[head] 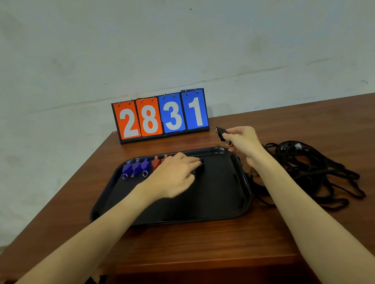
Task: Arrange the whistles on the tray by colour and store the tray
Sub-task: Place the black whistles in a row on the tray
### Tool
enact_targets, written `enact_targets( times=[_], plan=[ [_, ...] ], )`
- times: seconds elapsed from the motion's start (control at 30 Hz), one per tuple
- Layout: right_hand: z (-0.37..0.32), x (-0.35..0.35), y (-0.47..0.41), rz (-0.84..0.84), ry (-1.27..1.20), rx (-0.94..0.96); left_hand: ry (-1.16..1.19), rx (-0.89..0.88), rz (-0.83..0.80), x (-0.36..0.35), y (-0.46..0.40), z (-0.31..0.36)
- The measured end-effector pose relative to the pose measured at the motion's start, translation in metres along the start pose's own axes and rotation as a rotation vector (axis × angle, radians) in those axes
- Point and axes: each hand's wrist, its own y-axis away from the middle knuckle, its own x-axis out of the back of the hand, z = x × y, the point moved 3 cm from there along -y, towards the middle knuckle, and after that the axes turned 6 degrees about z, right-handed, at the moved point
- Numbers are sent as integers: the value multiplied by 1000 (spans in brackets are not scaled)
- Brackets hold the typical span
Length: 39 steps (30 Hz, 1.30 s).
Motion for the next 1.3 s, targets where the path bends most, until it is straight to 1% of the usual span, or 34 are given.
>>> enact_targets(
  times=[0.1, 0.3, 0.5, 0.8, 1.13, 1.3],
  plan=[
    [-1, 0, -1, 6, 14, 16, -26, -16, -45, -7, 1, 1],
    [-1, -12, 5, -30, 67, 42, -91, 21, 14, -13, 5, -10],
    [0, -27, 14, -102, 170, 70, -96, 47, -25, -13, 3, -26],
    [0, -29, 12, -97, 236, 106, -55, 64, -47, -19, 2, -47],
    [9, -39, 11, -160, 236, 31, -48, 105, -39, -23, 1, -46],
    [13, -40, 7, -148, 246, 23, -17, 106, -12, -22, 3, -48]
  ],
)
